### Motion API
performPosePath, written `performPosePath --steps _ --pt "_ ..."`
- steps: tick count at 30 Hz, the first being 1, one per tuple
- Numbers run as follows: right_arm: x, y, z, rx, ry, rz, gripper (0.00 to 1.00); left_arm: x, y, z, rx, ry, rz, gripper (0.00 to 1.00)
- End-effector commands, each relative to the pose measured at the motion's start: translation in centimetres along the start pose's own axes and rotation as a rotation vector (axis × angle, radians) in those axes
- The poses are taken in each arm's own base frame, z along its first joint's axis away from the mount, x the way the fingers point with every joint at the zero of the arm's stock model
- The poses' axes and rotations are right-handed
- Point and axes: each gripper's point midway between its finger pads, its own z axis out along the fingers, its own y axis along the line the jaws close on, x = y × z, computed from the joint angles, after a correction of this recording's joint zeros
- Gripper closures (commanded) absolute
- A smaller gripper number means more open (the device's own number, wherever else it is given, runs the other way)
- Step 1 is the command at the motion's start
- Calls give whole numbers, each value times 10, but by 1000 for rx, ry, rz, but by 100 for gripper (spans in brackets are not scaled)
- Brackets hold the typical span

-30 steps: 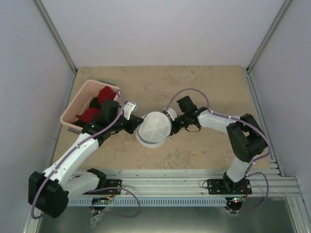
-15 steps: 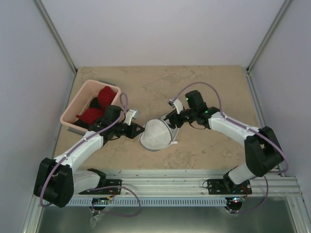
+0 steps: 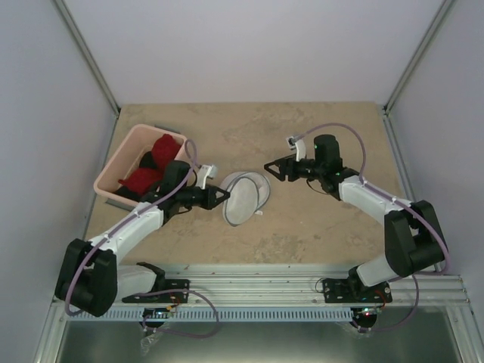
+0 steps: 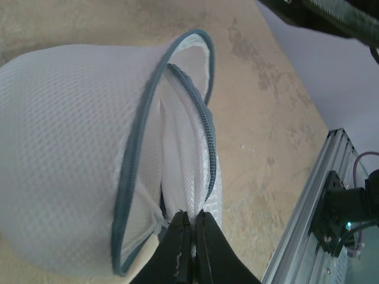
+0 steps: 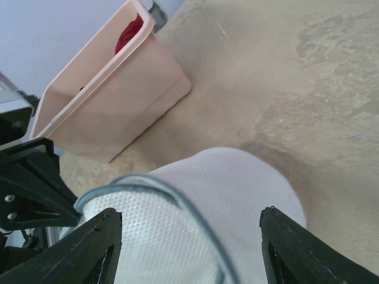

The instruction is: Unzip the laundry bag and remove the bra

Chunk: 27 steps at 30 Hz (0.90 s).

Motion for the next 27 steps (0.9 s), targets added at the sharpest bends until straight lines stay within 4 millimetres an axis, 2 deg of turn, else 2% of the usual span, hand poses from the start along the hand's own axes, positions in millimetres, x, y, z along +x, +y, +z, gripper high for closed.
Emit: performPosePath --steps 1,4,6,7,9,10,11,14,16,21,22,23,24,27 --pt "6 10 -1 -29 39 -37 36 -35 -4 2 14 -98 26 100" --pt "20 6 -1 -21 74 -39 36 -48 9 7 -13 -161 -34 100" --pt "25 5 -1 -22 90 -53 36 -58 32 8 -96 -222 -139 100" --pt "30 3 -2 -14 112 -46 36 -63 55 4 -197 -270 -217 88" --pt "33 1 -4 5 125 -55 36 -65 116 -22 -537 -362 -349 45" --pt "34 2 -6 11 129 -62 36 -64 130 -32 -653 -347 -340 35" --pt "33 2 -9 18 128 -72 36 -71 130 -36 -684 -340 -294 26" --pt "28 5 -15 37 106 -101 34 -80 116 -36 -642 -301 -242 9" --pt "25 7 -17 39 98 -111 34 -83 94 -30 -544 -285 -216 2" --pt "19 11 -24 53 97 -140 26 -81 20 -19 -390 -236 89 1" --pt "19 12 -26 60 96 -149 19 -83 10 -22 -374 -248 142 1" --pt "18 11 -29 75 93 -159 7 -88 2 -29 -362 -280 179 1" --pt "16 10 -32 89 88 -171 3 -94 -4 -39 -371 -320 225 1" --pt "9 5 -46 143 62 -194 2 -112 -15 -72 -435 -457 341 1"
